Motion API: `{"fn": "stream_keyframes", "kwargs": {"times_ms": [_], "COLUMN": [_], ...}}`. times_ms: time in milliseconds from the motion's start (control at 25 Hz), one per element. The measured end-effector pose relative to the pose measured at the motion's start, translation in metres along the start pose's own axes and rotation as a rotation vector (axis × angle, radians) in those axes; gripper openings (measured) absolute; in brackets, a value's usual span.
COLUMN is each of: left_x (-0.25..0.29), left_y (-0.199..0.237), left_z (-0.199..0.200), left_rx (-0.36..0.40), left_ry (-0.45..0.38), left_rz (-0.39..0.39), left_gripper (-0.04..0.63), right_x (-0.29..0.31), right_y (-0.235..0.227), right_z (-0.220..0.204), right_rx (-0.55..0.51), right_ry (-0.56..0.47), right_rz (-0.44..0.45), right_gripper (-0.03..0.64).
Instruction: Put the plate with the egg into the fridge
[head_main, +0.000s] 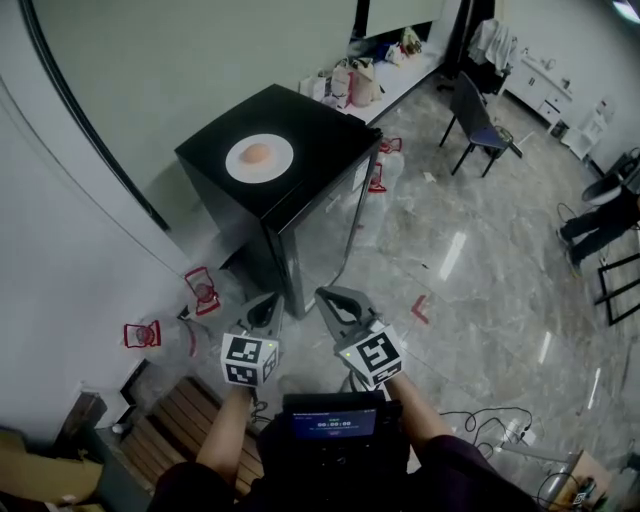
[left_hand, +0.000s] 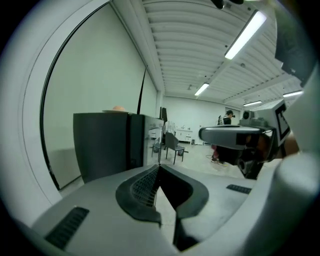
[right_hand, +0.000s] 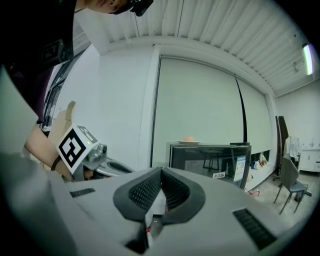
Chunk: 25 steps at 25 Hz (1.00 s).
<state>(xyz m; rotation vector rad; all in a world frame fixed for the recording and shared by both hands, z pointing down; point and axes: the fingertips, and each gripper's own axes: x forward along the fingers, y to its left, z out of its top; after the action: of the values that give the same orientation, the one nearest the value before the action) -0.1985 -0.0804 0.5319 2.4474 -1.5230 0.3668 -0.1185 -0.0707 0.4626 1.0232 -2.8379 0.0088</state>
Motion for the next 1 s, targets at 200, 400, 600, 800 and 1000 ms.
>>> {"fn": "stream_keyframes", "kwargs": {"times_ms": [200, 400, 600, 800, 1000], "left_x": [0.048, 0.084, 0.069, 0.051, 0.042], "left_y": [0.032, 0.052, 0.067, 0.081, 0.09], "left_z": [-0.05, -0.075, -0.069, -0.041, -0.021], "left_rx": [-0.013, 0.019, 0.037, 0.037, 0.035], "left_ry": [0.106, 0.188, 0.121, 0.051, 0.013], "left_rz": [0.064, 0.066, 0.078, 0.068, 0.055], "left_gripper": [0.012, 0.014, 0.015, 0.014, 0.014], "right_x": [0.008, 0.02, 0.072, 0.124, 0.143], "right_y": [-0.008, -0.033, -0.038, -0.026, -0.034], "right_z": [-0.011, -0.045, -0.108, -0.157, -0.173], "right_rx": [0.068, 0.098, 0.052, 0.129, 0.155], "right_ry": [-0.001, 0.109, 0.205, 0.3, 0.305], "right_rz": [-0.077, -0.224, -0.351, -0.389, -0.51], "right_gripper": [0.009, 0.011, 0.013, 0.11, 0.118]}}
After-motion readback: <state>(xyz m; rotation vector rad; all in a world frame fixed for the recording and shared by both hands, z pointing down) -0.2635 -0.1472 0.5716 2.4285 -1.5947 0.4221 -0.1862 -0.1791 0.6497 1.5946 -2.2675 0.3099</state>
